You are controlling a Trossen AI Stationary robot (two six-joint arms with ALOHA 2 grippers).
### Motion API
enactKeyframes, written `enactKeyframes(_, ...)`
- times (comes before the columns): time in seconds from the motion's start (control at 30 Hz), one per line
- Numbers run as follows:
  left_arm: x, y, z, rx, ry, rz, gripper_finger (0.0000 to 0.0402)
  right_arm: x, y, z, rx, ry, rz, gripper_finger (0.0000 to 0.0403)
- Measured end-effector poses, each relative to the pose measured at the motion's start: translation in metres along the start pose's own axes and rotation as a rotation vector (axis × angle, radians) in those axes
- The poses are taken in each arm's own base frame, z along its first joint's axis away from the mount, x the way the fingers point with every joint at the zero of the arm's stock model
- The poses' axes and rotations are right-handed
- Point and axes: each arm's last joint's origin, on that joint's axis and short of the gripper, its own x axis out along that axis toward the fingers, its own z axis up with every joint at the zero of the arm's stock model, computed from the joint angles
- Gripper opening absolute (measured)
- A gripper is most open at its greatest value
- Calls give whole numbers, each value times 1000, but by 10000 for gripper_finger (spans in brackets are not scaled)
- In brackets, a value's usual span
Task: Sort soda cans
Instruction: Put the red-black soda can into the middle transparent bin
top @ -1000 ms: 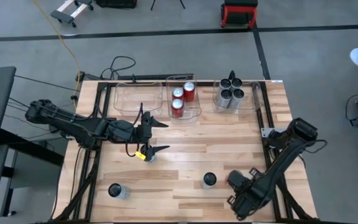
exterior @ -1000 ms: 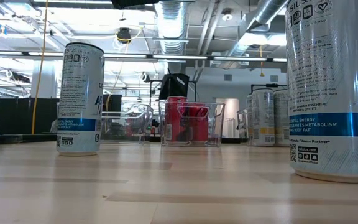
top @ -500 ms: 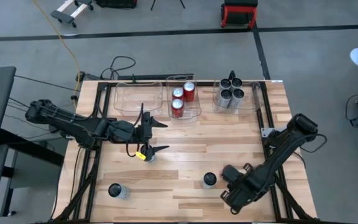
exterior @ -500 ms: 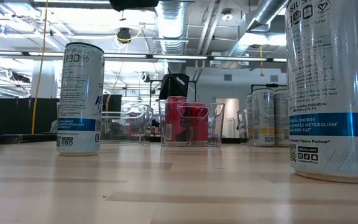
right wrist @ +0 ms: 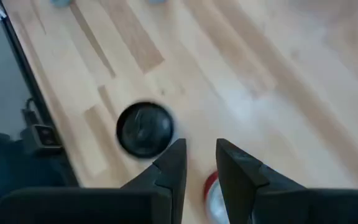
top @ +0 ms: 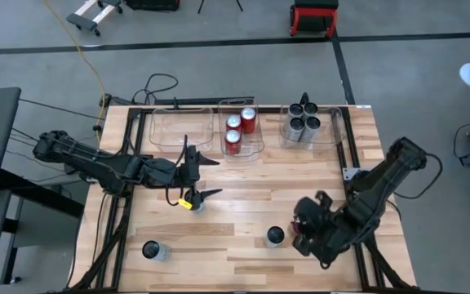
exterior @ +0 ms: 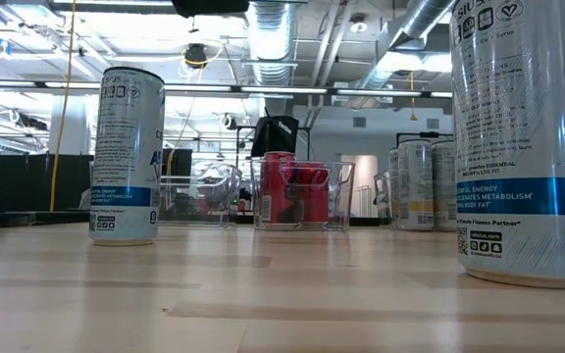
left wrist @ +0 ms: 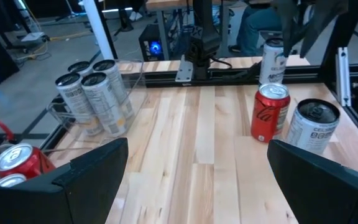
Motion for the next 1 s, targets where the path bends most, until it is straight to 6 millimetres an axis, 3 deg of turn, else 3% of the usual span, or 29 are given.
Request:
enactKeyframes(0.07, 0, 0, 0, 6, 2, 8, 383, 3, -6, 12, -40, -20, -18, 108)
enactKeyframes(0.17, 0, 0, 0, 20, 3, 11, 383, 6, -17, 28, 45, -16, -28, 109)
enactKeyframes(0.3, 0, 0, -1, 23, 10, 11, 383, 16, -21, 37, 17, 162, 16, 135)
enactKeyframes(0.5, 1, 3, -2, -9, 18, 26, 383, 37, -14, 31, -65, 408, 48, 260)
enactKeyframes(0.7, 2, 7, -3, -32, 35, 42, 383, 60, -21, 16, -143, 576, -217, 385)
enactKeyframes(0.83, 3, 9, -5, -41, 47, 51, 383, 71, -23, 12, -151, 633, -328, 384)
enactKeyframes(1.0, 4, 11, -5, -42, 55, 59, 383, 75, -18, 15, -130, 643, -241, 394)
